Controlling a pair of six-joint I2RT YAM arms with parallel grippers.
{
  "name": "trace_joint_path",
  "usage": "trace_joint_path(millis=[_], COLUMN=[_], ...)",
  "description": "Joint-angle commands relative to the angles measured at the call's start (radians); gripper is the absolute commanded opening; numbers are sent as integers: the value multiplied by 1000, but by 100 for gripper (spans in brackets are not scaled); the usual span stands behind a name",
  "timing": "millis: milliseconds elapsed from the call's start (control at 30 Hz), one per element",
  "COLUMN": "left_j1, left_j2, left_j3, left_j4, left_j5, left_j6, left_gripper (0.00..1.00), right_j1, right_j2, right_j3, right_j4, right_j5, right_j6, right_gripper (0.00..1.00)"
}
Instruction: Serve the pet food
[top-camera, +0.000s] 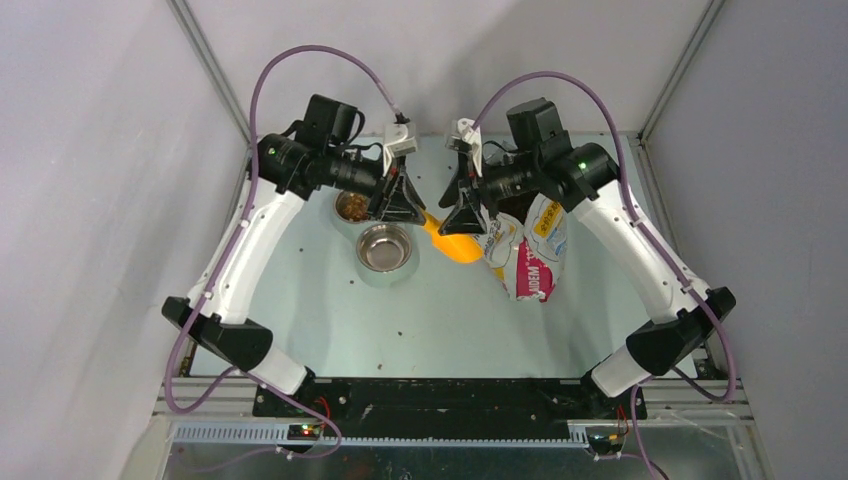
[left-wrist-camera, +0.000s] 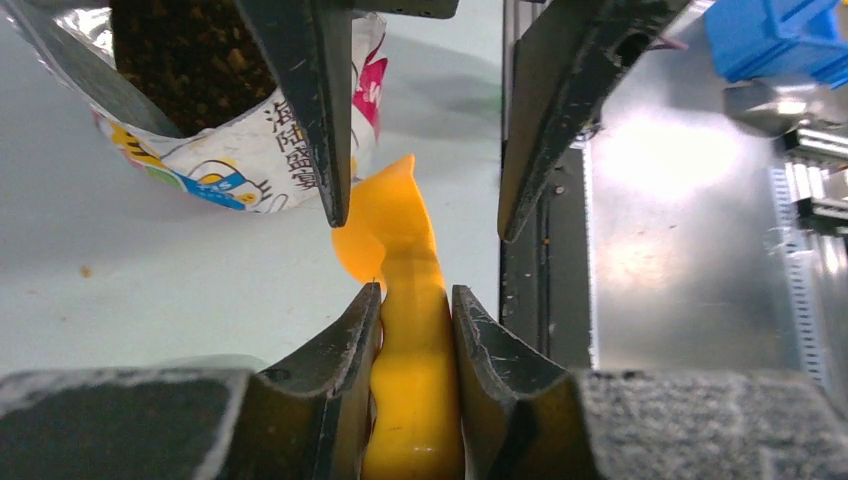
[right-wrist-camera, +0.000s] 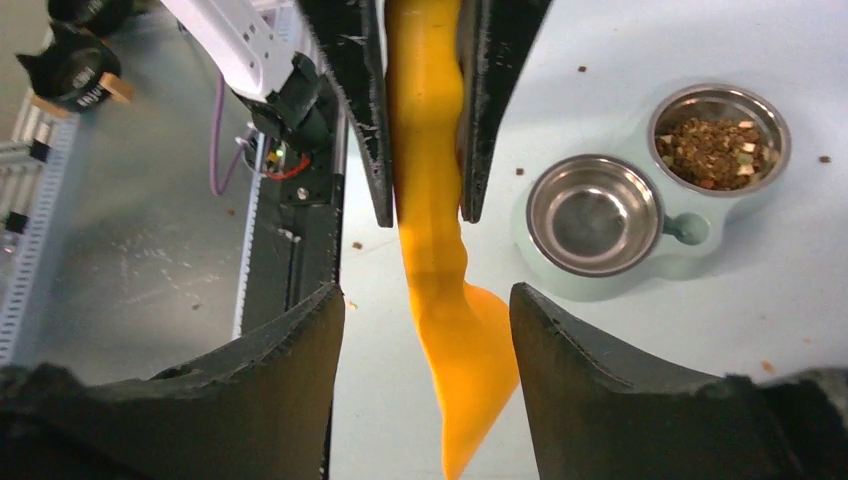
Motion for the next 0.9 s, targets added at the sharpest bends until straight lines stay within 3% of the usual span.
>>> trace_joint_path(millis=[0,100,233,533,733,867], left_j1=[-6,-5,-5,-4,16,27], left_j2=[-86,-120,-164,-115,-108,-124], left_j3=[1,-23,-71,-19,-29,-65], left_j4=[31,98,193,161,221,302], left_j5=[-47,-59,-69,-12,30,50], left_j6=[115,102,63,-18,-119,-203], left_gripper=[0,0,0,0,0,0], right_j1=[-4,7,12,30,32,32], right_j2=[36,46,45,58,57,50], right_j3=[23,26,16,23,13,4], right_j4=[88,92,92,116,115,116], right_j5=[-90,-107,-106,-121,-127,-126], right_j6=[92,89,76,92,93,92], right_gripper=[62,56,56,56,43,21])
